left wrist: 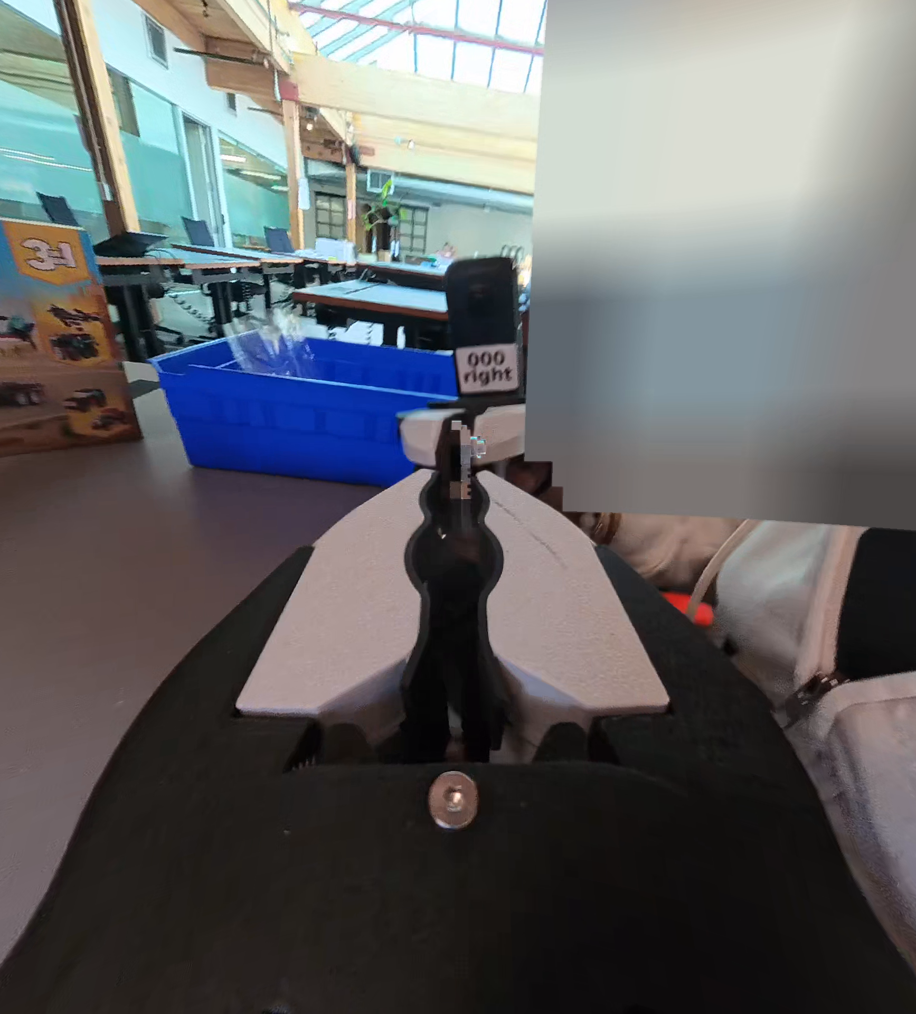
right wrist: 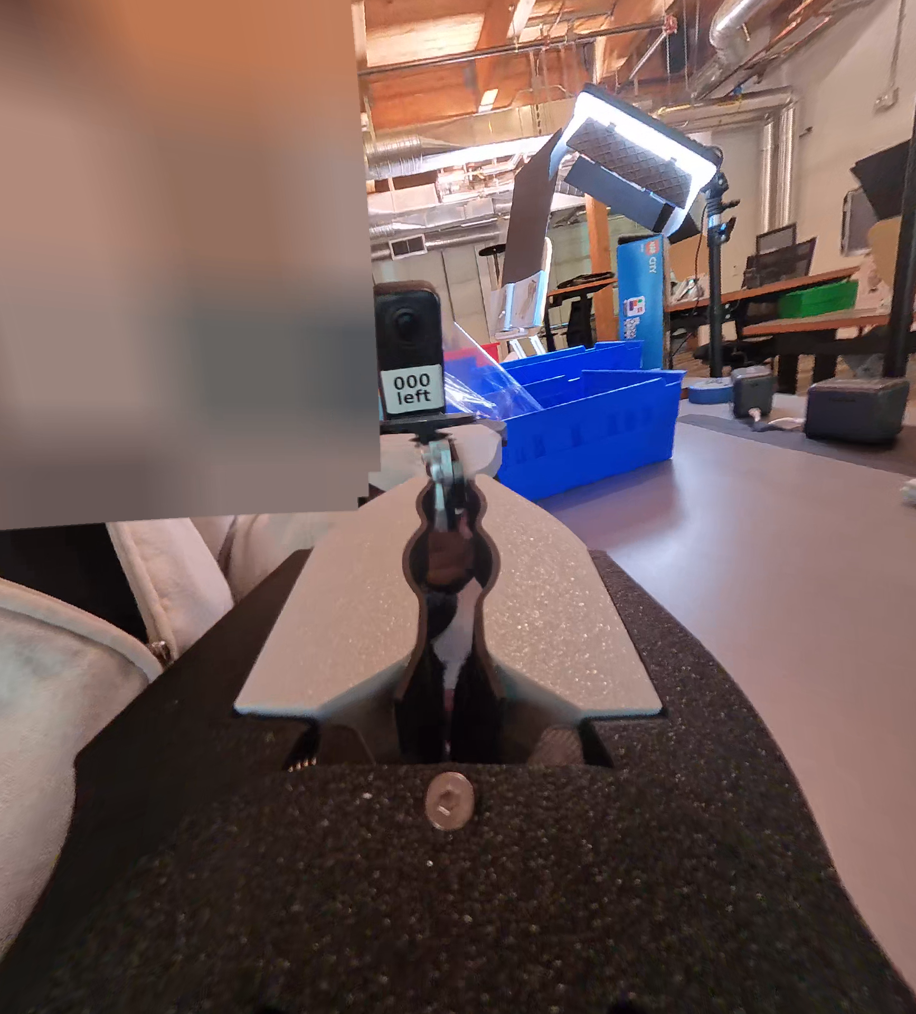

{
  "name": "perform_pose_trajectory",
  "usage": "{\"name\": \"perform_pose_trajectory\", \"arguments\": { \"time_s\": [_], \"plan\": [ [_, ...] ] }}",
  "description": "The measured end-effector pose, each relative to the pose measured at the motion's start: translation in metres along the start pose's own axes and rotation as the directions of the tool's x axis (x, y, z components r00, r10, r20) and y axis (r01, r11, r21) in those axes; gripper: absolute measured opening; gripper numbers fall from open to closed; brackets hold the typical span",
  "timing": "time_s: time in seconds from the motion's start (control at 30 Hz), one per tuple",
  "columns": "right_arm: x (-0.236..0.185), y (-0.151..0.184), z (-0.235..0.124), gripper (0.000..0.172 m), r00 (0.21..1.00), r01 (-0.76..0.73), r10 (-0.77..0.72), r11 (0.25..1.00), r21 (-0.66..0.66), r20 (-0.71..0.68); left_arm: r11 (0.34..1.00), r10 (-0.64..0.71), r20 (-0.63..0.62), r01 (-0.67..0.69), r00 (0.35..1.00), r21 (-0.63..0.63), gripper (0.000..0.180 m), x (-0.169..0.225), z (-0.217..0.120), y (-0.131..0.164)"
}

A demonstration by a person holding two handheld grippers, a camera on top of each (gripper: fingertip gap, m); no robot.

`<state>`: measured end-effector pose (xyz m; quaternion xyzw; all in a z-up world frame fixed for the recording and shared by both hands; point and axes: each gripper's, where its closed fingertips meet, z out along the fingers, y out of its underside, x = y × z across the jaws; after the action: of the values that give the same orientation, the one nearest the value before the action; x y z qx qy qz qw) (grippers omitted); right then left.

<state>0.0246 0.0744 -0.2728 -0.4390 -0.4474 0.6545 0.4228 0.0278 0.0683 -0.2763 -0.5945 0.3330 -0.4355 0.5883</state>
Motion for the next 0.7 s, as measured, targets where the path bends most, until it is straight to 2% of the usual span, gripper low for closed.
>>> {"name": "perform_pose_trajectory", "arguments": {
  "time_s": [0.07,0.13,0.27,0.37,0.43,0.5,0.6,0.7],
  "plan": [
    [0.0,-0.004,-0.003,0.015,0.994,0.101,-0.102,0.994,-0.028,-0.026,0.994,0.081,0.031,-0.078,0.996,-0.075,0.01,-0.003,-0.001,0.009],
    [0.0,-0.001,-0.005,0.016,0.968,0.242,-0.248,0.962,-0.124,-0.03,0.978,0.153,0.046,-0.145,0.987,-0.147,0.01,-0.005,-0.001,0.017],
    [-0.002,0.017,-0.008,0.016,0.883,0.456,-0.464,0.814,-0.361,0.069,0.947,0.23,0.033,-0.216,0.973,-0.236,0.01,-0.004,0.002,0.03],
    [-0.002,0.024,-0.009,0.006,0.836,0.531,-0.529,0.714,-0.457,0.146,0.931,0.256,0.025,-0.24,0.966,-0.276,0.01,-0.003,0.002,0.036],
    [0.001,0.029,-0.011,0.005,0.815,0.555,-0.553,0.655,-0.513,0.176,0.923,0.267,0.025,-0.249,0.963,-0.293,0.01,-0.004,0.002,0.039],
    [0.002,0.031,-0.01,0.009,0.796,0.577,-0.573,0.618,-0.534,0.196,0.916,0.279,0.022,-0.259,0.96,-0.306,0.01,-0.005,0.002,0.041],
    [0.003,0.039,-0.012,0.005,0.777,0.593,-0.586,0.561,-0.577,0.229,0.905,0.29,0.02,-0.268,0.957,-0.33,0.01,-0.005,0.001,0.044],
    [0.008,0.037,-0.012,0.005,0.678,0.67,-0.698,0.457,-0.585,0.232,0.918,0.251,0.058,-0.219,0.966,-0.33,0.01,-0.009,0.002,0.045]
  ]
}}
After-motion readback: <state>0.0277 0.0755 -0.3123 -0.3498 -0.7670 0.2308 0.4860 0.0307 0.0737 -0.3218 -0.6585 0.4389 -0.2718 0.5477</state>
